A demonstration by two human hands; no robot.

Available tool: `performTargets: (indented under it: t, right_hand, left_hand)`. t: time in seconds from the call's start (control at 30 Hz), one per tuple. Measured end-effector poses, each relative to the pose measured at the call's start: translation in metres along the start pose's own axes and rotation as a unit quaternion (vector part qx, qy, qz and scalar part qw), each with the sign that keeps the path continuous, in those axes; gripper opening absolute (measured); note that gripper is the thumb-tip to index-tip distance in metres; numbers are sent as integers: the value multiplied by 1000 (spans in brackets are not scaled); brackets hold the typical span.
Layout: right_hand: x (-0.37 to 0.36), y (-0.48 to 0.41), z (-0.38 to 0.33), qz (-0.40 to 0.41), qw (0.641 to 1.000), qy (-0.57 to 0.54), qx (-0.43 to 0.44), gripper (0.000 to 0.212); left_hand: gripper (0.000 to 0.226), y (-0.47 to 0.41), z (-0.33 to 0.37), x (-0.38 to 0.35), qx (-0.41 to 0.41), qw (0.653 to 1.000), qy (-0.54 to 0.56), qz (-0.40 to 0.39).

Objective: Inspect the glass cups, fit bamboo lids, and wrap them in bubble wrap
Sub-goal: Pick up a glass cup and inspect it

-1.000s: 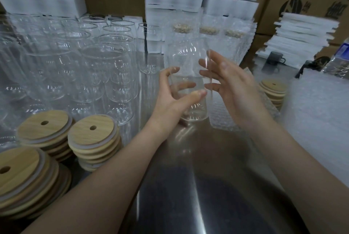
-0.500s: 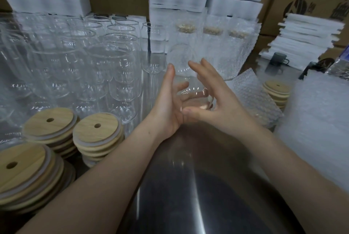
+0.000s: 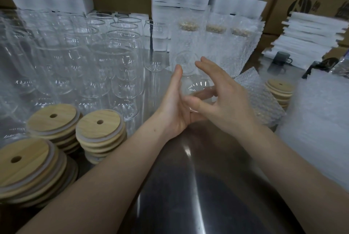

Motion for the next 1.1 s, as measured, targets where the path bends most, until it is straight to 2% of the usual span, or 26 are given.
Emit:
performTargets:
  t: [0.07, 0.17, 0.37, 0.47, 0.63, 0.77, 0.97, 1.1]
  right_hand:
    - [3, 1, 3, 21, 1000, -10, -4, 74]
    - [1, 0, 8, 15, 997, -71, -16, 64]
    - [-7, -6, 13, -36, 974, -224, 2, 38]
    - [-10, -6, 10, -99, 954, -282, 19, 41]
    - [-5, -5, 10, -164, 939, -297, 50, 48]
    - [-2, -4, 13, -164, 940, -296, 32, 60]
    - [-3, -4, 9, -131, 974, -176, 64, 77]
    - [-3, -4, 4, -97, 987, -99, 85, 81]
  left_hand:
    - [79, 0, 2, -3, -18, 1000, -9, -19]
    - [75, 0, 3, -4, -31, 999, -30, -21]
    - [71, 2, 14, 7, -51, 997, -42, 26]
    - [72, 3, 16, 10, -50, 998, -34, 33]
    - [76, 7, 12, 10, -18, 1000, 5, 24]
    - [79, 8, 9, 12, 7, 1000, 11, 23]
    - [69, 10, 9, 12, 10, 996, 75, 44]
    - [79, 9, 6, 12, 19, 994, 95, 56]
Point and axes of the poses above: each hand's wrist, its own y-axis away from the middle knuckle, its own x-axis out of the back of the hand, z = x × y, the point moved 9 cm from there along -y, towards the middle knuckle, and after that the axes turned 8 degrees about y, right-handed, at the moved point
